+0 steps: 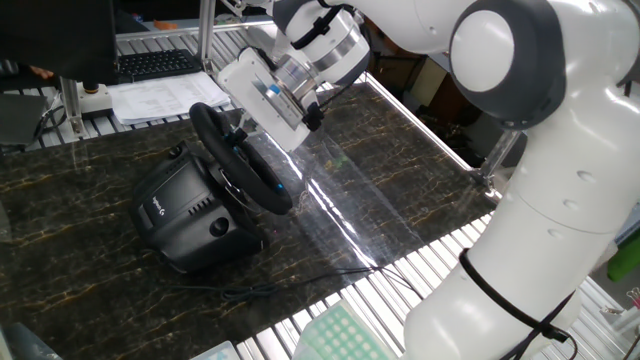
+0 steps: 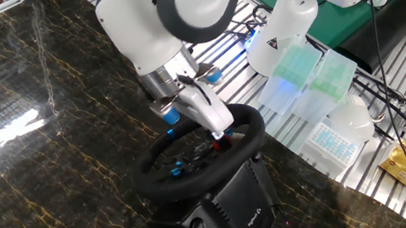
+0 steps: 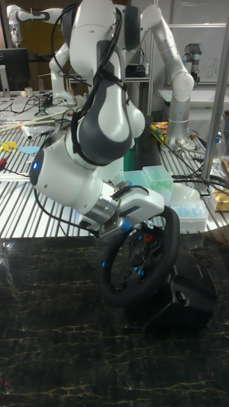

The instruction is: Rotate the steering wheel 90 degrees clockwise

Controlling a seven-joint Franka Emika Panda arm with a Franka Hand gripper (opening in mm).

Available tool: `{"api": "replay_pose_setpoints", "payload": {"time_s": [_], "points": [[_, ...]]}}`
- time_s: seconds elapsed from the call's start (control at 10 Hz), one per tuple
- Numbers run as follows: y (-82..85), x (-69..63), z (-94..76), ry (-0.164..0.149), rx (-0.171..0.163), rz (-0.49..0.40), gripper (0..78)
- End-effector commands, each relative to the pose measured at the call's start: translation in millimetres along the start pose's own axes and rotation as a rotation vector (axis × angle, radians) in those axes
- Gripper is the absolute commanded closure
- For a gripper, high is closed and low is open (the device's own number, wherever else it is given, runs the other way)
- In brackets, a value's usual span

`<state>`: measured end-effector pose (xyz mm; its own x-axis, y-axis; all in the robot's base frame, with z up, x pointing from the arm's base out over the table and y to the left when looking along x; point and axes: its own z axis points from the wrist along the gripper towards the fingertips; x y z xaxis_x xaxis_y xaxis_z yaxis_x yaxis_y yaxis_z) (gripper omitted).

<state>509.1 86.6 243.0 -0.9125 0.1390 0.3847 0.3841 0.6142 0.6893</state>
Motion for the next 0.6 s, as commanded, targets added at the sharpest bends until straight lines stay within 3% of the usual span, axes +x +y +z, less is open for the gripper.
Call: {"api": "replay_pose_setpoints", "payload": {"time_s": [0.1,0.2,0.4,0.6], "points": [[17.0,9.6,-4.4,-0.007,0.042,0.026,77.6],[19.8,11.6,-4.2,-0.015,0.076,0.027,77.6],[25.9,16.5,-9.1,-0.016,0.099,0.040,77.6],[31.2,21.7,-15.9,-0.001,0.176,0.054,77.6]]}}
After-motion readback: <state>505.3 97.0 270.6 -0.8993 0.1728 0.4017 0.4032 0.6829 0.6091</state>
